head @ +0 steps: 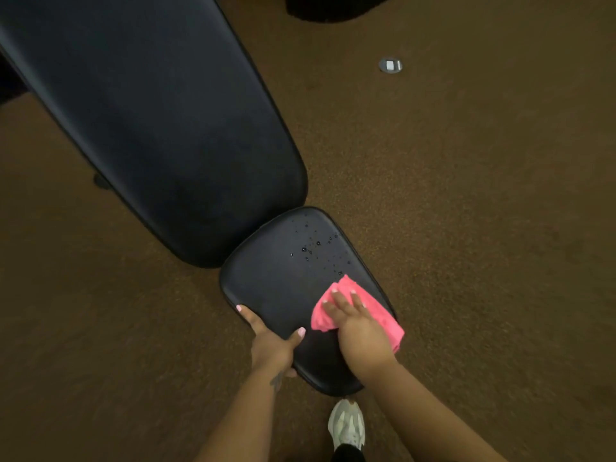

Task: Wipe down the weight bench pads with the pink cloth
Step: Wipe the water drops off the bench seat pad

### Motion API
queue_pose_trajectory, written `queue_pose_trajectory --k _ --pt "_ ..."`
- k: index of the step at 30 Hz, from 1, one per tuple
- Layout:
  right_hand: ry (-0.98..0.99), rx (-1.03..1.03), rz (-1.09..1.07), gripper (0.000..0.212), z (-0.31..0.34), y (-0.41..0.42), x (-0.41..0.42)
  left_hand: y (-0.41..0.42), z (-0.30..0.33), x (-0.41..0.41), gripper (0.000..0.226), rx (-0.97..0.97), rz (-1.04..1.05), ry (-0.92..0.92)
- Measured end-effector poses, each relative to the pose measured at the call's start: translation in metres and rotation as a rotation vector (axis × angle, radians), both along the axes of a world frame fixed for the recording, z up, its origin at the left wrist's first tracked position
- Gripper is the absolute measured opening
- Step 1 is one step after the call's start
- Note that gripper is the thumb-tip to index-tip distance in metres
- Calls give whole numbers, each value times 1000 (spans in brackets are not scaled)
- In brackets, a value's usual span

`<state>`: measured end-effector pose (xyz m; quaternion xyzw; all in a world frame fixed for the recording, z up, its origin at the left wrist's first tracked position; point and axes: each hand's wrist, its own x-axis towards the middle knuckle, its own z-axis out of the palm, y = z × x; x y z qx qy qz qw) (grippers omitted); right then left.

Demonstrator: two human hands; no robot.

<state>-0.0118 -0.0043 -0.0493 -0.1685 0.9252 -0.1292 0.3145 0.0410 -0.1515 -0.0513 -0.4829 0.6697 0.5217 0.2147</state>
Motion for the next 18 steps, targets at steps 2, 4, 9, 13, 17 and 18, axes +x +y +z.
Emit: queue_pose_trajectory --k 2,4,9,13,17,18 --pt "-24 25 52 69 3 7 12 0 0 0 123 -6 1 1" --pt "-59 57 53 71 2 21 16 1 0 0 123 -3 3 6" --pt "-30 88 -63 74 4 39 -8 2 1 -2 122 -5 -13 0" --pt "-3 30 -144 65 2 16 -33 1 0 -2 123 -2 -13 1" --pt "4 -27 -11 65 3 -5 -19 1 -2 0 123 5 6 11" --pt "10 -21 9 65 5 -3 -12 1 -2 0 124 5 13 11"
